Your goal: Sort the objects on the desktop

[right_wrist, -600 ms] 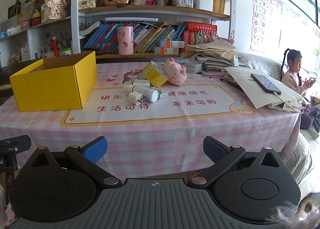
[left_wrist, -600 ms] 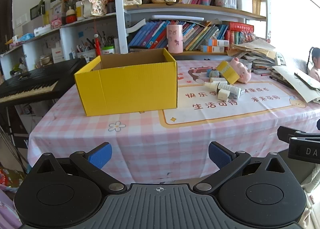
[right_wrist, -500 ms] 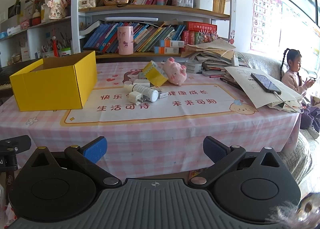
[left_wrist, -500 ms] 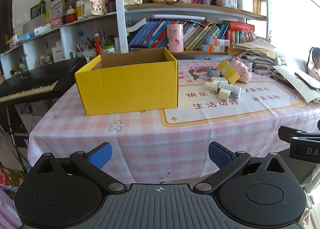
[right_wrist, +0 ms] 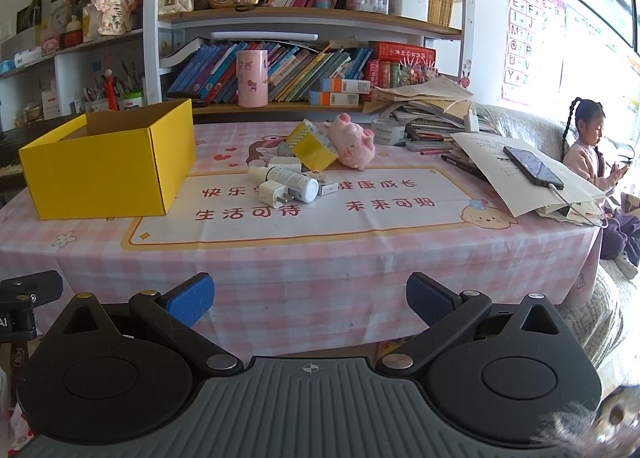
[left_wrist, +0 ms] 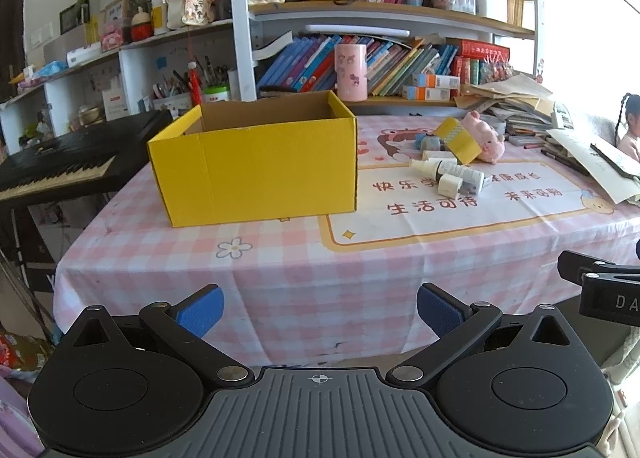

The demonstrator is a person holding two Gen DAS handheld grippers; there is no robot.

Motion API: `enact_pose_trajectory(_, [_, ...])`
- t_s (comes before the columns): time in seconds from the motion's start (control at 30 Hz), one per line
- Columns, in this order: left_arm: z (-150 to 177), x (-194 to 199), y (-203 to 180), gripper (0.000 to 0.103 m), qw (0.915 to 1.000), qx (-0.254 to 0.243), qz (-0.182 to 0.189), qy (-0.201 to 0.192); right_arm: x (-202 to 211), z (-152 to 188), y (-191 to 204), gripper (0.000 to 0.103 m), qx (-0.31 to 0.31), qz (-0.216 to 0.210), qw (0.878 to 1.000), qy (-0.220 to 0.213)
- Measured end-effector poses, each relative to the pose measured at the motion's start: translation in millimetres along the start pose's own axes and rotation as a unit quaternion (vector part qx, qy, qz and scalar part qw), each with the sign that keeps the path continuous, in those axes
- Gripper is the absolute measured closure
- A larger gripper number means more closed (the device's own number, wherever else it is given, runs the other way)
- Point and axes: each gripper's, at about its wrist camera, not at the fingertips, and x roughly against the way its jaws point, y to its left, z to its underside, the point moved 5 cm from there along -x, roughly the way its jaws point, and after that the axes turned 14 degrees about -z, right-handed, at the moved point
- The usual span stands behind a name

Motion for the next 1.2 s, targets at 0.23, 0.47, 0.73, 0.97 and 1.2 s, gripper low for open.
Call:
enact_pose_trajectory(0.23, [-1.6, -0.7, -2.4, 0.0, 1.0, 0.0, 0.003, 0.004, 1.9, -2.4, -4.4, 0.0, -0.011, 0.003, 1.0, 0.001])
enact_pose_trajectory(0.47, [-2.9, -0.7, -3.4, 0.0, 1.0, -0.002, 0.007, 0.001, 3.0, -3.6, -5.9, 0.0, -0.014, 0.002, 1.0, 0.001])
enact_pose_trajectory(0.73, [-3.7, -1.9, -3.7, 0.0, 0.9999, -0.003, 0.009, 0.003, 2.4, -2.7, -5.6, 0.0, -0.014, 0.002, 1.0, 0.001])
enact_pose_trajectory(0.97, [-3.8, -2.6, -3.1, 0.0, 1.0, 0.001, 0.006, 0.007, 2.3, -3.2, -5.6, 0.0, -0.014, 0.002, 1.0, 0.001])
enact_pose_trajectory(1.2, [-3.5, -2.8, -2.3, 0.0, 1.0, 0.001, 0.004, 0.007, 2.0, -4.5, -6.0, 0.0, -0.014, 0.0, 1.0, 0.002])
